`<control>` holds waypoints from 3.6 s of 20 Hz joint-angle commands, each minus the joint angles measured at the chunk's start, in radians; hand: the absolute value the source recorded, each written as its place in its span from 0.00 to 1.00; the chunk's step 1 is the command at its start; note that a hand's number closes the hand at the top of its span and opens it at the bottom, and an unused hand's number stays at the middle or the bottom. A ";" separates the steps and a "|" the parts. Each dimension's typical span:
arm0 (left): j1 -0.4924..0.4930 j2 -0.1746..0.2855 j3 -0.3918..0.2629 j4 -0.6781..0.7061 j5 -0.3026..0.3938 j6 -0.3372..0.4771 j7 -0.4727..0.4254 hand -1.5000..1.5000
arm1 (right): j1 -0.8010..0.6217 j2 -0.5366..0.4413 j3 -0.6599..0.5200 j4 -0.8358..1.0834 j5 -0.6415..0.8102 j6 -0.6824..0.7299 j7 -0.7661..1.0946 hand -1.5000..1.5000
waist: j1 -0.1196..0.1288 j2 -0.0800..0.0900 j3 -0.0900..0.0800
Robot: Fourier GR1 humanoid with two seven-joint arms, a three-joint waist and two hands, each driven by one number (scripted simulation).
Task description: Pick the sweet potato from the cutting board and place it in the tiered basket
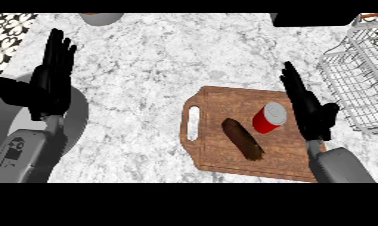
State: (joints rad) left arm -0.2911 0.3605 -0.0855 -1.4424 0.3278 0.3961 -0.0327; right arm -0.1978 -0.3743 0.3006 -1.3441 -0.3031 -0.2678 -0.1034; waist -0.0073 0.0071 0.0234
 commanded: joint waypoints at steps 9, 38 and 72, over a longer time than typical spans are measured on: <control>0.257 -0.027 -0.149 0.115 -0.074 -0.018 0.067 0.50 | -0.122 -0.100 -0.079 -0.273 0.360 -0.382 -0.002 0.00 | -0.049 -0.029 -0.027; 0.356 -0.057 -0.209 0.054 -0.139 -0.012 0.025 0.50 | 0.210 -0.329 0.469 -0.936 1.484 0.199 1.071 0.00 | 0.004 -0.014 -0.029; 0.344 -0.130 -0.187 0.085 -0.210 -0.028 0.015 0.50 | 0.037 0.373 0.536 -0.328 1.840 0.736 1.281 0.00 | 0.015 -0.006 -0.024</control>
State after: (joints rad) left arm 0.0453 0.2500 -0.2633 -1.3953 0.1339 0.3607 -0.0335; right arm -0.0890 -0.0272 0.8381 -1.7169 1.5850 0.3771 1.0289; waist 0.0028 -0.0047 0.0057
